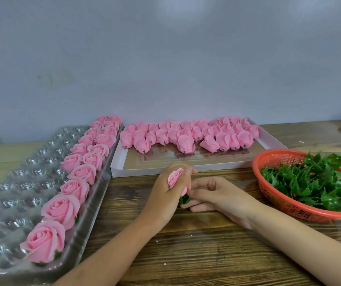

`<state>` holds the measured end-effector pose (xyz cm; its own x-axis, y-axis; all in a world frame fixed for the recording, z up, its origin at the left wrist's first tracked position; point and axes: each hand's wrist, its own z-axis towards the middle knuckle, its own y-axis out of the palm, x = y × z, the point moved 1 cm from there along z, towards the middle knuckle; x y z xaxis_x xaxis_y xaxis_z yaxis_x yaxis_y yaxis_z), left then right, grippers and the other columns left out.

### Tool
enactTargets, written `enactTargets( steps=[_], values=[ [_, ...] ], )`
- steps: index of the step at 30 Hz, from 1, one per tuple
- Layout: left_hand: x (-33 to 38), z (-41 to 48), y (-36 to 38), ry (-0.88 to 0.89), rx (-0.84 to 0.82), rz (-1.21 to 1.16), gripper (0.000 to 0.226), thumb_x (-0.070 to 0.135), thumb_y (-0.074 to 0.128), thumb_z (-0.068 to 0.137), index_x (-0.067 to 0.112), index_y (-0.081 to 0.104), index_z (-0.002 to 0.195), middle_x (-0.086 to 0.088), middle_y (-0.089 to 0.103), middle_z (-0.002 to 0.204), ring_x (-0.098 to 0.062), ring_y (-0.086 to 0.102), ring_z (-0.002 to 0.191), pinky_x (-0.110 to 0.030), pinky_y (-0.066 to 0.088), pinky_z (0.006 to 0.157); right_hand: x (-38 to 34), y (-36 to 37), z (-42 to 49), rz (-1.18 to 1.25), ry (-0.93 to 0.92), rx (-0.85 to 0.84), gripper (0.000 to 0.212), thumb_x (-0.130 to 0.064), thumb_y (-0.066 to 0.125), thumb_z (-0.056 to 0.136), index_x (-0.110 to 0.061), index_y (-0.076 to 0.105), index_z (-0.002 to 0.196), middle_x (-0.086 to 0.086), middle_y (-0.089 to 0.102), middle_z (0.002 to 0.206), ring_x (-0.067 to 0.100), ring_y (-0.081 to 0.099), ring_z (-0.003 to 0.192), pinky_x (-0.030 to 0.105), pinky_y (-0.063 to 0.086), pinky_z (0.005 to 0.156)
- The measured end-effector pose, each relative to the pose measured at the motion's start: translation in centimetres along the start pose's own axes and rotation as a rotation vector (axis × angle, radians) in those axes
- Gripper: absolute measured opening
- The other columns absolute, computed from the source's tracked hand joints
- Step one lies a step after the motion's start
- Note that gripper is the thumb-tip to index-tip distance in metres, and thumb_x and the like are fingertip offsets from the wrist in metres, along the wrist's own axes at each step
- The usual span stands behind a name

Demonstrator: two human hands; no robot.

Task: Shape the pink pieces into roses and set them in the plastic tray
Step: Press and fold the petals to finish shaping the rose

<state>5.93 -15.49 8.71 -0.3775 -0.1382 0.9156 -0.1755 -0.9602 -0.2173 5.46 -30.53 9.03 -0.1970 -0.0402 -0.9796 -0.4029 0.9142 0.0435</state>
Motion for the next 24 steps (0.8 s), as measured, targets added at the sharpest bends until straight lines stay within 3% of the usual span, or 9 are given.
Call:
enactTargets(
  steps=[6,9,12,18,21,24],
  values=[
    [0.19,0.02,-0.2,0.011,0.037,0.046,0.026,0.039,0.046,0.094,0.03,0.056,0.071,-0.01,0.064,0.093,-0.007,0.059,0.092,-0.005,0.037,0.08,0.15,0.28,-0.05,-0.033,-0.022,0.039,0.015,-0.006,0.063,0.094,-0.007,0.072,0.105,0.013,0.077,0.095,0.017,0.075,0.091,0.018,0.058,0.074],
    [-0.05,0.01,-0.2,0.002,0.015,0.053,0.029,0.034,0.047,0.095,0.015,0.063,0.08,0.004,0.057,0.073,-0.004,0.058,0.083,-0.012,0.04,0.085,0.27,0.42,-0.03,-0.053,-0.037,0.058,0.015,-0.005,0.062,0.094,-0.007,0.073,0.104,0.013,0.077,0.094,0.016,0.075,0.089,0.018,0.059,0.074],
    [-0.14,0.09,-0.24,-0.014,-0.002,0.053,0.031,0.032,0.047,0.095,0.008,0.062,0.082,0.007,0.056,0.074,-0.003,0.058,0.085,-0.019,0.041,0.09,0.39,0.41,-0.02,-0.062,-0.04,0.078,0.015,-0.005,0.062,0.094,-0.006,0.072,0.104,0.013,0.077,0.094,0.016,0.075,0.089,0.019,0.059,0.075],
    [0.08,0.03,-0.22,-0.009,-0.002,0.047,0.037,0.052,0.045,0.083,0.018,0.061,0.084,0.001,0.056,0.072,-0.014,0.059,0.082,-0.014,0.043,0.082,0.35,0.4,0.03,-0.053,-0.035,0.077,0.013,-0.005,0.063,0.094,-0.008,0.073,0.102,0.013,0.077,0.094,0.017,0.075,0.091,0.021,0.059,0.079],
    [-0.03,0.09,-0.34,-0.043,0.008,0.017,0.023,0.04,0.048,0.093,0.033,0.058,0.073,-0.011,0.064,0.087,-0.012,0.06,0.09,-0.004,0.039,0.077,0.43,0.38,0.09,-0.036,-0.035,0.097,0.014,-0.005,0.063,0.093,-0.003,0.072,0.105,0.015,0.077,0.094,0.018,0.075,0.092,0.02,0.059,0.078],
    [-0.25,0.15,-0.43,-0.058,0.008,0.006,0.027,0.034,0.048,0.096,0.035,0.057,0.07,-0.01,0.065,0.093,-0.008,0.06,0.089,-0.002,0.038,0.076,0.45,0.36,0.13,-0.012,-0.032,0.107,0.015,-0.005,0.064,0.093,-0.002,0.072,0.105,0.015,0.077,0.095,0.018,0.075,0.092,0.019,0.059,0.077]
  ],
)
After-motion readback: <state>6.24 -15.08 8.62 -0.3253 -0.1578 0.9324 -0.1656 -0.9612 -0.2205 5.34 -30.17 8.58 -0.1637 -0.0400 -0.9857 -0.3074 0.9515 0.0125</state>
